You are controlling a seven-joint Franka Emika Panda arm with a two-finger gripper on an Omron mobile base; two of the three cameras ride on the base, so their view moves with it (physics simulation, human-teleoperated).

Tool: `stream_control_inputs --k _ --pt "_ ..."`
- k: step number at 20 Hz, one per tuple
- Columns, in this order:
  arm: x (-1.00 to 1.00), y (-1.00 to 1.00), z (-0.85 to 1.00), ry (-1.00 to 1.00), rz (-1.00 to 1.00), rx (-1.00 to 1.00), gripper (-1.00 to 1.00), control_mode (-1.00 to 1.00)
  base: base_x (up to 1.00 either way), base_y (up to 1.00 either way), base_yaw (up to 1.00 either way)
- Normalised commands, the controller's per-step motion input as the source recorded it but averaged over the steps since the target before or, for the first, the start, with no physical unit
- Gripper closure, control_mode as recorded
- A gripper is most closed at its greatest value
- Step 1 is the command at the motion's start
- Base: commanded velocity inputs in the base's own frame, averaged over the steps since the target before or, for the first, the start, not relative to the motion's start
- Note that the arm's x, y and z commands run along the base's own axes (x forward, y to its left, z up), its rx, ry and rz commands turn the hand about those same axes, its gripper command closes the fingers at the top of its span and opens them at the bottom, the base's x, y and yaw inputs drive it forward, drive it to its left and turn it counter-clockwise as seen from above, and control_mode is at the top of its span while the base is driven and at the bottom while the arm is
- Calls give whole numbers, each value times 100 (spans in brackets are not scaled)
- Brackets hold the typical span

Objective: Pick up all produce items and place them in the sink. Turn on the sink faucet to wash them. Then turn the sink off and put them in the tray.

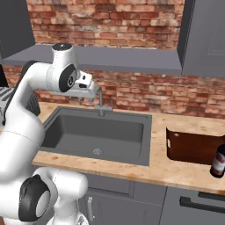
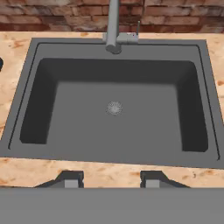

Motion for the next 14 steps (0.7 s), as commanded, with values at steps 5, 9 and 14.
stream_control_inputs --k 5,9,14 --pt "-25 12 -5 1 0 0 -100 -100 0 0 0" --pt "-30 76 -24 5 1 -3 -100 -100 0 0 0" --pt "-21 100 -22 9 1 -5 -100 -100 0 0 0"
